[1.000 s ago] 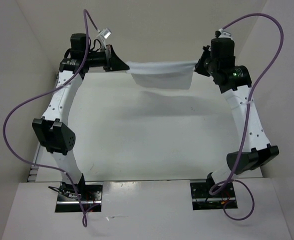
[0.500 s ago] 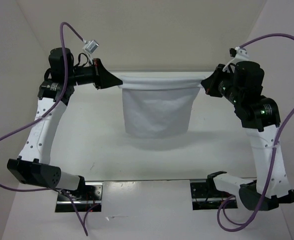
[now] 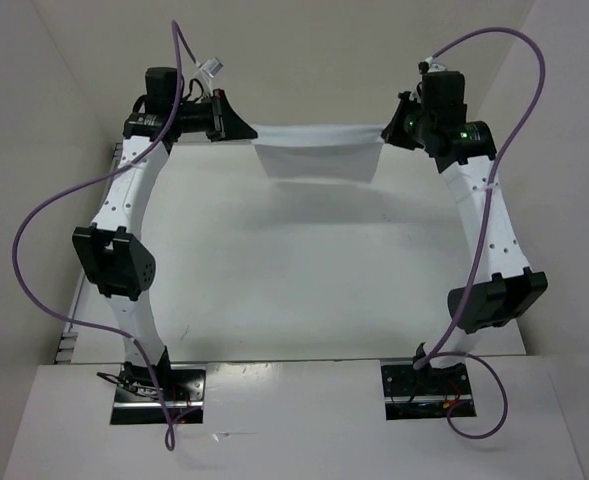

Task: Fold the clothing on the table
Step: Flatten the skirt out, then fold the skirt

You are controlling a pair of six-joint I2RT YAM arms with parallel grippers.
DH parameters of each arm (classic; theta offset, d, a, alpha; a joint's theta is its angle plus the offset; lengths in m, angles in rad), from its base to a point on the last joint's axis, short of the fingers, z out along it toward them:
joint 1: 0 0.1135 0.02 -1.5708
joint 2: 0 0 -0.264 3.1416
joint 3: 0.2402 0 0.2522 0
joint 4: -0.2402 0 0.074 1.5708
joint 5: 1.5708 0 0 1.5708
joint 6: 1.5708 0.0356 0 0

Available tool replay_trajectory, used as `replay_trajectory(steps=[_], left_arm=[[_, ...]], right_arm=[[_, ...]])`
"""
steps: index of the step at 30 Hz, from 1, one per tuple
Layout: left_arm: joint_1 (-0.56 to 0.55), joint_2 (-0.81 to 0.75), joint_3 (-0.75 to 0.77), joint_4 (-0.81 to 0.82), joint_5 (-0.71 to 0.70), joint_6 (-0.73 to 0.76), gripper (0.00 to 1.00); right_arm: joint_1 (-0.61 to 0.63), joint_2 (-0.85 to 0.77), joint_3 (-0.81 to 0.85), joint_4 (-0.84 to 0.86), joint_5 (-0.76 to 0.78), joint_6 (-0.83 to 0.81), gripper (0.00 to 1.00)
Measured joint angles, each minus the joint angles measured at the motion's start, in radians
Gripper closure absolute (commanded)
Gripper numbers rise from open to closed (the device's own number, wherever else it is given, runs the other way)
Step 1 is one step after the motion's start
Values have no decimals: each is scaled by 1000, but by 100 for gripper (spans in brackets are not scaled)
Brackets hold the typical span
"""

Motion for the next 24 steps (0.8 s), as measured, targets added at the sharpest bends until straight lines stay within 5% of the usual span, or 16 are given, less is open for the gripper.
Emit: replay_trajectory(steps=[5, 16, 20, 24], left_arm=[[2, -126, -68, 66, 4, -1, 99], [-12, -335, -856, 174, -4, 2, 99], [-26, -394, -1056, 89, -31, 13, 98], [-27, -536, -1088, 34, -41, 33, 97]], right_arm=[[-2, -71, 26, 34, -24, -6, 100], [11, -253, -765, 55, -189, 86, 100], [60, -328, -890, -63, -259, 134, 100], [93, -453, -896, -150, -294, 160, 100]])
